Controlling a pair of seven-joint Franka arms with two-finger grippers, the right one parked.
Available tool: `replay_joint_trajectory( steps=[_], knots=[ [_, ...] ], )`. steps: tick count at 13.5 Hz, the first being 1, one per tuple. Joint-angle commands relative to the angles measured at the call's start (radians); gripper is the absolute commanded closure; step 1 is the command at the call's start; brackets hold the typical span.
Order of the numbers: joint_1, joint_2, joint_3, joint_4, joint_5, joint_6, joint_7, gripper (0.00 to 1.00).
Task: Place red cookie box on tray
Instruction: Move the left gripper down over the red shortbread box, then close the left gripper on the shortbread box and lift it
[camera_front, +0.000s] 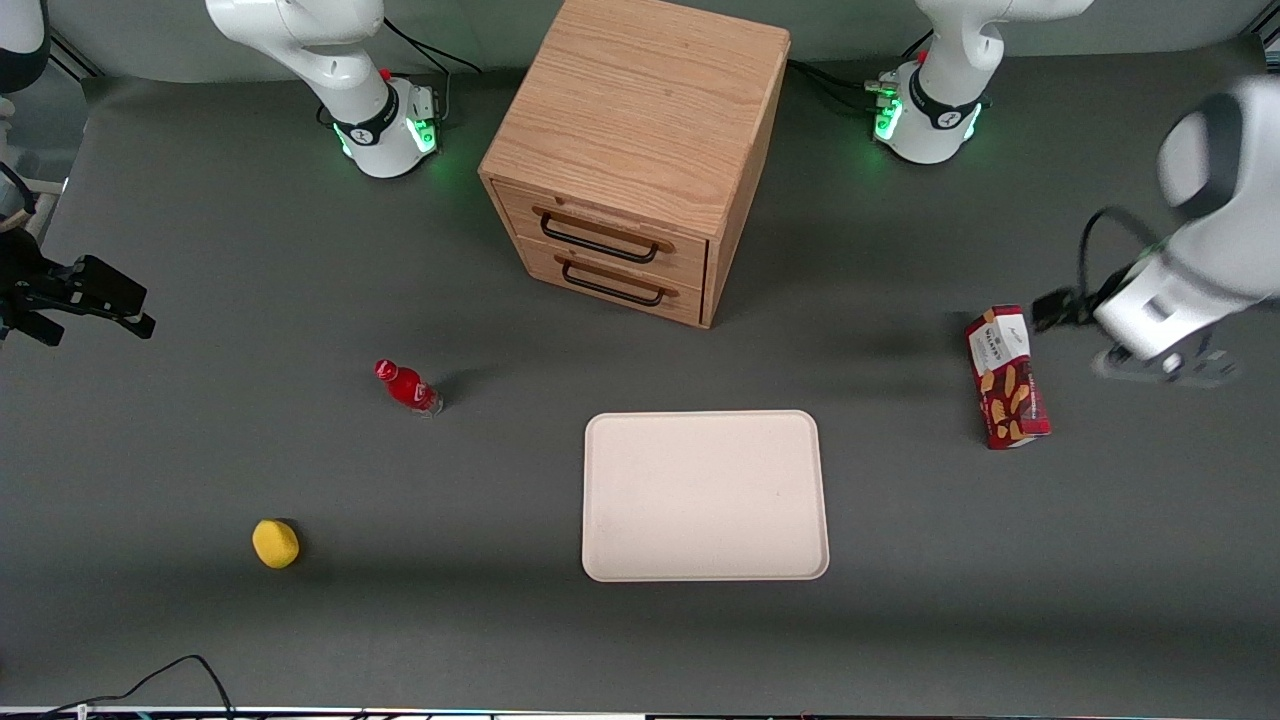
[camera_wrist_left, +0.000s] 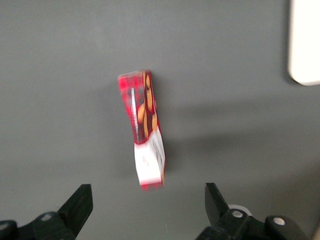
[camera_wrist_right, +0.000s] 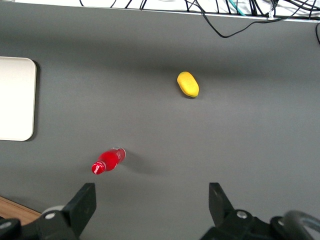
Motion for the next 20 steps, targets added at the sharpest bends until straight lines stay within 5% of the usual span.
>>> replay_joint_trajectory(
  steps=[1, 4, 5, 6, 14, 18, 20],
  knots=[
    [0.004, 0.087, 0.033, -0.132, 0.000, 0.290, 0.068, 0.00],
    [0.012, 0.169, 0.054, -0.247, 0.000, 0.554, 0.113, 0.00],
    [0.012, 0.179, 0.055, -0.282, -0.014, 0.618, 0.112, 0.32],
    [0.015, 0.181, 0.055, -0.304, -0.020, 0.651, 0.106, 0.97],
    [0.018, 0.097, 0.054, -0.251, -0.046, 0.491, 0.099, 1.00],
    [0.003, 0.054, 0.044, 0.146, -0.112, -0.074, 0.051, 1.00],
    [-0.001, 0.084, -0.032, 0.364, -0.112, -0.273, -0.037, 1.00]
  ],
)
